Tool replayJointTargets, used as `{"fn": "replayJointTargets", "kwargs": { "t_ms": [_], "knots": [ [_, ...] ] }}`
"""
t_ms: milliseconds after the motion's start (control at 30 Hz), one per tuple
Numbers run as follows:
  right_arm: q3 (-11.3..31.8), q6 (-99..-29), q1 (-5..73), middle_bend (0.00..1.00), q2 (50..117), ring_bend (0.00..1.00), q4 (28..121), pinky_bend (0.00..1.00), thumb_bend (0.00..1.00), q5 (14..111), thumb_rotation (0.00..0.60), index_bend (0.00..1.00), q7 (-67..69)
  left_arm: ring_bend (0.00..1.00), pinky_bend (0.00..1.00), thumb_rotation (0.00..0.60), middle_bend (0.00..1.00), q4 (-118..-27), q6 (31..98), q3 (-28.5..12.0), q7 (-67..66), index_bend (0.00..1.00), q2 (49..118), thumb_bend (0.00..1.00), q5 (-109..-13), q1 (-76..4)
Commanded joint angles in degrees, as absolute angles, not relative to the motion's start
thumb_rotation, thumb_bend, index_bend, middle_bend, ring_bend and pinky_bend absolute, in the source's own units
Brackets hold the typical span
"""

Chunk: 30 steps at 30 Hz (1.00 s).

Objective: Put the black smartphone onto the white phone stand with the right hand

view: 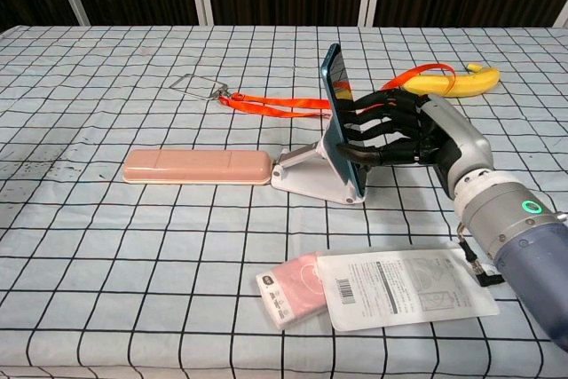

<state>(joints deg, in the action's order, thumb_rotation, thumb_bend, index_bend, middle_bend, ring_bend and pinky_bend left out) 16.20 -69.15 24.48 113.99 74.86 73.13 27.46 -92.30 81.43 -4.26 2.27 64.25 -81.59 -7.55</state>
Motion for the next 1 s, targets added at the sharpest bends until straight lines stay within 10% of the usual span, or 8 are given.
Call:
{"fn": "replayJointTargets", "kwargs": {
  "t_ms": [33,1000],
  "knots": [
    [16.0,-69.1,24.3,0.66,114.2,0.55,74.3,0.50,0.25,73.2,0.600,0.68,27.8,0.00,0.00,0.600,0.00,-92.3,81.5,-4.3,2.3,0.00,64.3,0.00,-81.6,-7.5],
    [15.6,-68.7,24.3,0.50,114.3,0.41,73.5,0.32,0.20,74.0,0.600,0.54,27.5,0.00,0.00,0.600,0.00,-92.4,81.3,-4.2,2.1,0.00,64.3,0.00,-81.4,-7.6]
  ]
}}
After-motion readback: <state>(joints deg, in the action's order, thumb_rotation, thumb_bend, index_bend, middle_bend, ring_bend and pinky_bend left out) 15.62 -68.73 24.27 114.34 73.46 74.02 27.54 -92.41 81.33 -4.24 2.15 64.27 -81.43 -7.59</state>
